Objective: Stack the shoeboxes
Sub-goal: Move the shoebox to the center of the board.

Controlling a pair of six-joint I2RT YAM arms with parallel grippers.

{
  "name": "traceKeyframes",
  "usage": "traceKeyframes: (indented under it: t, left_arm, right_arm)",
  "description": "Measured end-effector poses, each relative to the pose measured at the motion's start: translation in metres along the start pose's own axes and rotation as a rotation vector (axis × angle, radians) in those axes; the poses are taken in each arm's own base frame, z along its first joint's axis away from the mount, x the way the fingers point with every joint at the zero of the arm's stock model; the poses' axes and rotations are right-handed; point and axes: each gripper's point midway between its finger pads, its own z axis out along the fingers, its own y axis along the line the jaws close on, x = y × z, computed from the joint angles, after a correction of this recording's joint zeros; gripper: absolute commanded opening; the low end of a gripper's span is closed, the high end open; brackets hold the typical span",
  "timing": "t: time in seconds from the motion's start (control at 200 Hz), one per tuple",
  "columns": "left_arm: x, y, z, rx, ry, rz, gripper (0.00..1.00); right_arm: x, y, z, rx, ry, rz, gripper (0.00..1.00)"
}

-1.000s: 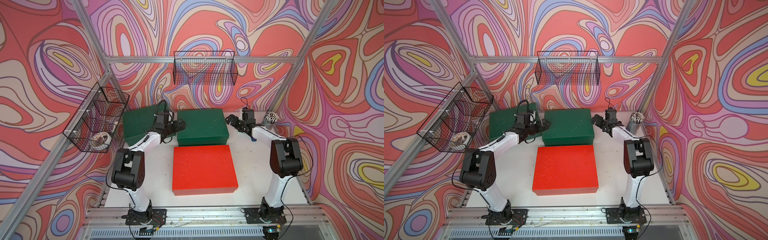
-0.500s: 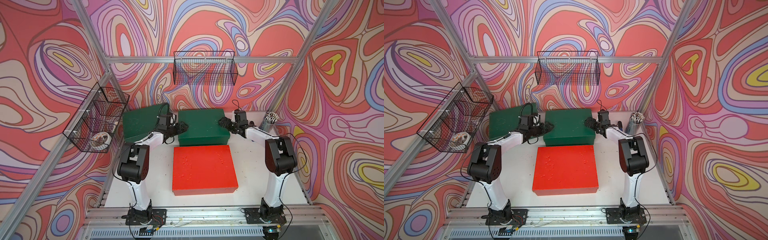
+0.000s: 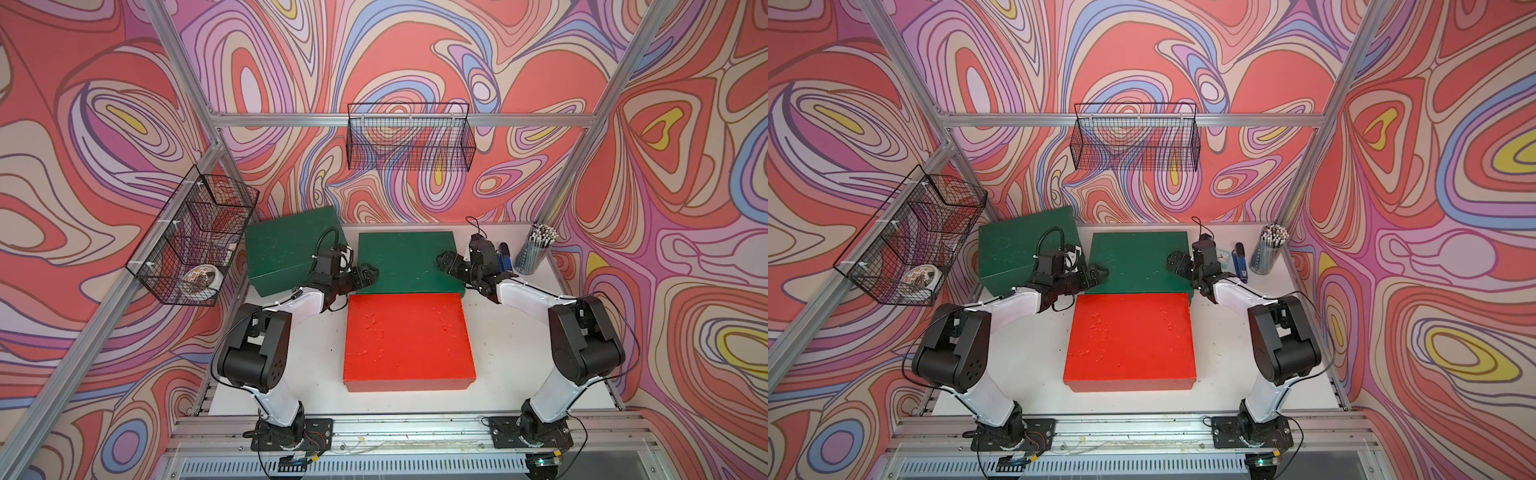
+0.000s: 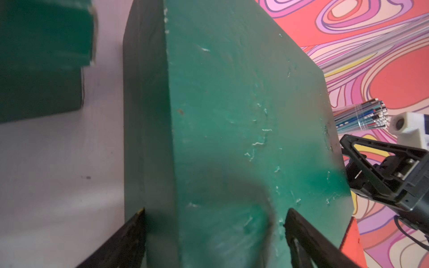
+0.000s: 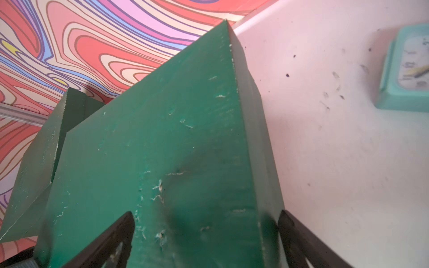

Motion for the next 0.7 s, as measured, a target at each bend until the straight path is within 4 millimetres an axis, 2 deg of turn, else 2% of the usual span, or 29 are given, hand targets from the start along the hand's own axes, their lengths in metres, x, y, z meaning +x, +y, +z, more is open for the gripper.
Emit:
traceKeyframes:
  t: [0.105, 0.195, 0.406, 0.511, 0.696]
  left_arm:
    - [0.015, -0.007, -0.011, 0.011, 0.007, 0.015, 0.93]
    - [0.02, -0.011, -0.014, 0.014, 0.009, 0.022, 0.93]
    - [0.021, -0.013, -0.014, 0.016, 0.011, 0.029, 1.0]
    - [0.023, -0.013, -0.015, 0.001, 0.014, 0.038, 1.0]
    - [0.012, -0.023, -0.042, -0.038, -0.036, 0.064, 1.0]
  right_arm:
    - [0.007, -0.004, -0.011, 0.008, -0.01, 0.009, 0.97]
    - [0.011, -0.007, -0.019, 0.015, -0.018, 0.015, 0.97]
    - [0.014, -0.01, -0.025, 0.039, -0.025, 0.02, 0.99]
    - [0.018, -0.012, -0.031, 0.066, -0.013, 0.018, 0.98]
    - [0.006, -0.011, -0.055, 0.102, -0.048, 0.013, 0.99]
